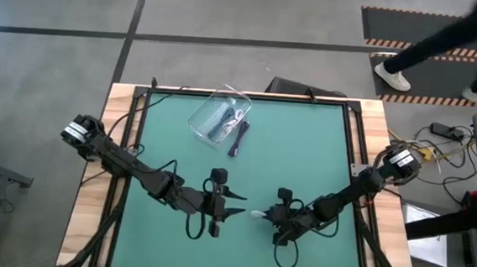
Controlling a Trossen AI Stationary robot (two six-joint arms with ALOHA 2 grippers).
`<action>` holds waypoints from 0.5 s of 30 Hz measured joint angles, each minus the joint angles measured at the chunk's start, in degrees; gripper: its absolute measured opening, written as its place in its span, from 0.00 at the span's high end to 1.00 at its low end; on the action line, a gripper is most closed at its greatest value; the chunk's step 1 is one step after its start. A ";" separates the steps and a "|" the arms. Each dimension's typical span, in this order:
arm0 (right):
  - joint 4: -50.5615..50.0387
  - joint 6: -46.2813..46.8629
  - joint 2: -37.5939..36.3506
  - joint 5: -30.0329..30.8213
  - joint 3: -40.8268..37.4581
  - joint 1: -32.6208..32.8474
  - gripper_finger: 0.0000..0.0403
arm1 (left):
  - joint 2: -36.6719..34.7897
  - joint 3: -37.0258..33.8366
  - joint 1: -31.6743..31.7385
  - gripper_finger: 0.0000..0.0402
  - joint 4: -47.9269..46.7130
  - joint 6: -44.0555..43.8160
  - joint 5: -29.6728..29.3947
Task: Pick and place USB-C Cables
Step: Put the white USB cable into the transparent bin
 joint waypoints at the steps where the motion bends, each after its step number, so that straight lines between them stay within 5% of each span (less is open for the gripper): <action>1: 0.09 -0.27 -0.66 0.20 0.00 0.00 0.93 | -0.20 -0.01 -0.01 0.69 0.06 0.55 0.07; 15: 7.12 -11.45 -8.33 4.61 -0.60 1.39 0.93 | -1.23 -0.60 0.09 0.69 -0.22 4.94 9.41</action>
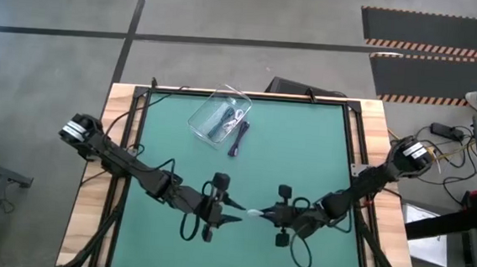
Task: Pick and place USB-C Cables
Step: Put the white USB cable into the transparent bin
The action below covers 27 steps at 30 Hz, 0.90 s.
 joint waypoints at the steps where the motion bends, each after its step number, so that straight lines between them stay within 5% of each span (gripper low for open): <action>1: 1.49 -1.24 -0.09 0.08 -0.27 0.02 0.93 | -0.28 -0.18 -0.02 0.69 0.16 -0.02 0.11; 9: 16.67 -8.75 0.36 0.07 -3.34 0.14 0.93 | -0.77 -0.87 0.00 0.69 0.09 -0.16 3.94; 27: 32.28 -22.49 0.43 1.25 -3.84 0.11 0.93 | -0.29 -1.31 1.57 0.69 1.95 -2.15 3.55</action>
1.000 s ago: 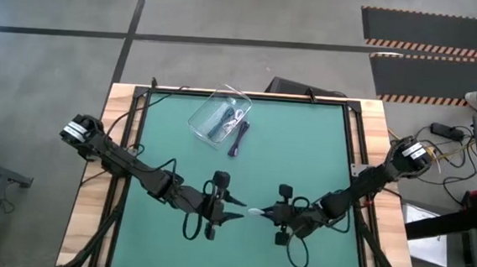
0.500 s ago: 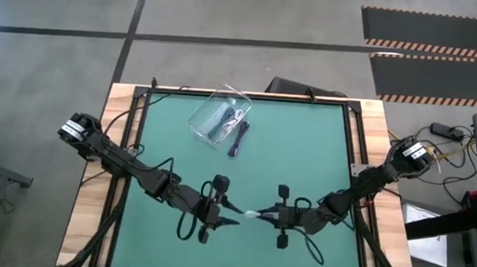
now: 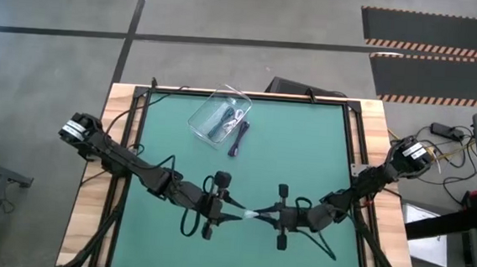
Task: Pick and place USB-C Cables
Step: Put the white USB cable into the transparent bin
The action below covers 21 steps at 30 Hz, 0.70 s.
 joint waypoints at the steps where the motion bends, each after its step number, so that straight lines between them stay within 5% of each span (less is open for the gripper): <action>1: 0.67 -1.10 0.00 0.49 0.00 0.00 0.93 | 0.00 0.00 0.01 0.69 0.02 -0.04 0.02; 21: 5.54 -9.47 0.03 2.87 1.42 -2.43 0.93 | 0.39 -0.01 0.80 0.69 4.51 -2.74 -0.05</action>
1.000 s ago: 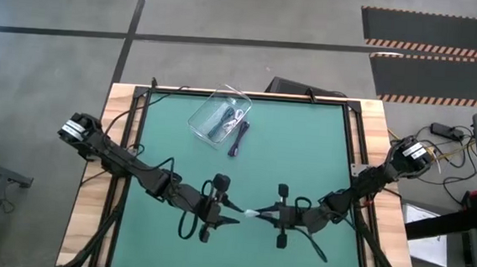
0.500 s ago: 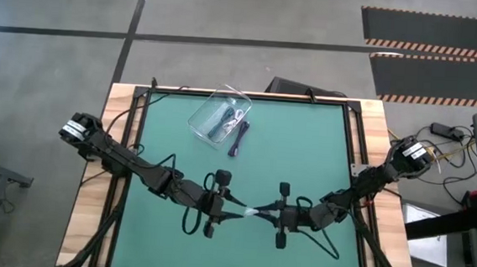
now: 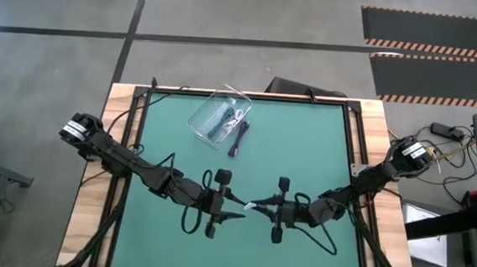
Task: Pick and place USB-C Cables
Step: Put the white USB cable into the transparent bin
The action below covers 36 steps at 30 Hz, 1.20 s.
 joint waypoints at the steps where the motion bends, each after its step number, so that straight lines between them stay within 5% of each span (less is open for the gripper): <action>1: -0.05 0.07 0.00 0.00 0.00 0.00 0.93 | 0.00 0.00 0.09 0.69 -0.13 -0.20 0.00; 10: -0.04 0.22 0.00 0.17 0.02 -0.07 0.93 | 0.02 -0.01 0.71 0.71 -0.43 -1.76 -3.55; 16: -1.17 0.39 0.00 0.24 0.04 -0.04 0.91 | 0.04 -0.01 0.64 0.91 -0.56 -1.76 -3.63; 30: -1.92 3.58 -0.11 4.90 0.04 0.04 0.61 | 0.04 -0.01 0.88 0.99 -0.45 -1.85 -4.86; 36: -9.56 7.73 -3.84 10.54 0.04 0.15 0.51 | 0.04 -0.01 1.18 0.99 -2.70 -3.92 -14.25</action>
